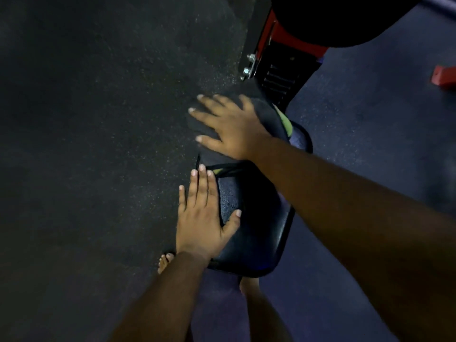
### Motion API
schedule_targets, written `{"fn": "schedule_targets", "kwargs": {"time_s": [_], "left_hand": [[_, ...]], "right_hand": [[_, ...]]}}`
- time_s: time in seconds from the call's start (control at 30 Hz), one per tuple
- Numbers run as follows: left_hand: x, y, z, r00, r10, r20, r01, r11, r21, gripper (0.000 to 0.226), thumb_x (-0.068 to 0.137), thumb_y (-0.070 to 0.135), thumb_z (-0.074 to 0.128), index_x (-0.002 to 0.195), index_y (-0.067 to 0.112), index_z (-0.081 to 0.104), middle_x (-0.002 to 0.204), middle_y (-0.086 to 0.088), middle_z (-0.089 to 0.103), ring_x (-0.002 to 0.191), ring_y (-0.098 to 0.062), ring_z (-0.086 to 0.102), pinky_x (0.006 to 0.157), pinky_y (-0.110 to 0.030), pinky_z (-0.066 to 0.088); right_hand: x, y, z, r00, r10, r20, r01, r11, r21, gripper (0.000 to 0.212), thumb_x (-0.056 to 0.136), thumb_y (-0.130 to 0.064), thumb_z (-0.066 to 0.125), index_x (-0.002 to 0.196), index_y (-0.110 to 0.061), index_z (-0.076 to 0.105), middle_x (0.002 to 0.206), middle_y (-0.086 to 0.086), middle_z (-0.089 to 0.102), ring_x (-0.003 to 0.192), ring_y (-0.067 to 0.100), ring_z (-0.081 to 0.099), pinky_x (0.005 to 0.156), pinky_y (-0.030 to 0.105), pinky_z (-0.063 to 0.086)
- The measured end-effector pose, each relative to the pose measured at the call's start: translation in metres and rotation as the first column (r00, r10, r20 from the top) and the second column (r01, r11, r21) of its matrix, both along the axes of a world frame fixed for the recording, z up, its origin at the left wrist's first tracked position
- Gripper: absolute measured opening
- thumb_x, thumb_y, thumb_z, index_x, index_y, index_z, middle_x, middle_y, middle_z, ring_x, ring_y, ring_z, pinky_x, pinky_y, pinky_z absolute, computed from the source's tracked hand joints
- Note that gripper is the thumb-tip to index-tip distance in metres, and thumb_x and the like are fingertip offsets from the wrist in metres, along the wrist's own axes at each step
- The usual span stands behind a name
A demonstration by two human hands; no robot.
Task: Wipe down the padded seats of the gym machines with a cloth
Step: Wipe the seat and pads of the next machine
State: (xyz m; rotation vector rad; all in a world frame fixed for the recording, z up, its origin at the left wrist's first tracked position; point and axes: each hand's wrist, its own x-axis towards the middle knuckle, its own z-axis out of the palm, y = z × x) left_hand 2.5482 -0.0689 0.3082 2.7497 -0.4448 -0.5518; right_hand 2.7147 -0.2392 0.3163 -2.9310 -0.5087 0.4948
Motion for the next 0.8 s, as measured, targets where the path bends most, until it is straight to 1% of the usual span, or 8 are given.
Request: {"fn": "schedule_targets", "kwargs": {"time_s": [0.13,0.27,0.33,0.43,0.5,0.63,0.7,0.8], "left_hand": [[0.001,0.000,0.004,0.999,-0.012,-0.033,0.012,1.000,0.001,0.093,0.097,0.072,0.021,0.164,0.009,0.000,0.172,-0.008,-0.013,0.158,-0.025,-0.014,0.127,-0.057,0.010],[0.003,-0.001,0.006,0.999,0.001,-0.047,0.000,1.000,0.016,0.096,0.096,0.075,0.019,0.164,0.010,0.001,0.172,-0.007,-0.013,0.158,-0.025,-0.014,0.127,-0.055,0.010],[0.003,-0.001,0.005,0.999,0.003,-0.046,-0.002,1.000,0.024,0.096,0.096,0.075,0.019,0.164,0.008,0.002,0.172,-0.008,-0.012,0.158,-0.025,-0.013,0.127,-0.055,0.011],[0.002,0.000,0.002,0.999,0.013,-0.033,-0.012,1.000,0.029,0.097,0.096,0.073,0.018,0.163,0.003,0.009,0.171,-0.010,-0.010,0.159,-0.026,-0.008,0.127,-0.054,0.015],[0.001,-0.001,0.001,1.000,0.010,-0.016,-0.010,1.000,0.024,0.096,0.097,0.072,0.020,0.162,0.002,0.009,0.171,-0.011,-0.008,0.159,-0.026,-0.007,0.127,-0.055,0.015],[0.001,-0.002,0.002,1.000,0.002,-0.020,-0.001,1.000,0.009,0.095,0.097,0.070,0.026,0.163,0.007,0.000,0.172,-0.009,-0.010,0.159,-0.026,-0.009,0.127,-0.056,0.014],[0.000,-0.001,0.004,1.000,0.003,-0.024,-0.003,1.000,0.003,0.095,0.097,0.071,0.023,0.163,0.008,-0.003,0.172,-0.008,-0.012,0.159,-0.025,-0.011,0.127,-0.056,0.014],[0.002,-0.002,0.003,1.000,0.016,-0.015,-0.016,1.000,-0.009,0.095,0.097,0.071,0.024,0.163,0.009,-0.001,0.172,-0.007,-0.010,0.159,-0.025,-0.009,0.127,-0.055,0.014]], "right_hand": [[-0.080,-0.071,0.004,0.912,-0.409,-0.024,0.408,0.912,-0.040,0.077,0.091,-0.083,0.030,0.157,-0.055,0.002,0.172,-0.013,-0.004,0.159,0.024,0.001,0.106,0.085,0.012],[-0.089,-0.054,0.009,0.802,-0.593,-0.067,0.590,0.805,-0.062,0.073,0.093,-0.082,0.025,0.157,-0.055,0.000,0.172,-0.012,-0.005,0.158,0.027,-0.004,0.106,0.085,0.011],[-0.053,-0.021,0.005,0.834,-0.549,-0.044,0.548,0.835,-0.039,0.070,0.096,-0.079,0.023,0.158,-0.053,0.002,0.172,-0.008,-0.001,0.157,0.032,0.002,0.108,0.082,0.006],[-0.013,0.026,-0.001,0.962,-0.274,-0.007,0.274,0.962,-0.021,0.067,0.097,-0.075,0.024,0.159,-0.049,0.017,0.172,-0.007,0.011,0.156,0.033,0.012,0.112,0.078,0.009],[-0.010,0.020,-0.003,0.990,-0.141,0.014,0.141,0.990,-0.024,0.070,0.095,-0.076,0.024,0.159,-0.047,0.022,0.171,-0.008,0.015,0.155,0.030,0.015,0.111,0.077,0.012],[-0.073,-0.042,0.005,0.929,-0.368,-0.028,0.367,0.930,-0.033,0.077,0.092,-0.082,0.025,0.158,-0.054,-0.002,0.171,-0.014,-0.008,0.158,0.025,-0.009,0.102,0.088,-0.005],[-0.129,-0.051,0.012,0.869,-0.482,-0.110,0.481,0.876,-0.036,0.077,0.093,-0.082,0.026,0.157,-0.054,-0.008,0.169,-0.016,-0.018,0.156,0.024,-0.021,0.103,0.089,0.001],[-0.165,-0.050,0.017,0.868,-0.474,-0.151,0.474,0.880,-0.034,0.078,0.091,-0.083,0.026,0.157,-0.056,-0.006,0.170,-0.015,-0.016,0.156,0.025,-0.022,0.104,0.087,0.017]]}}
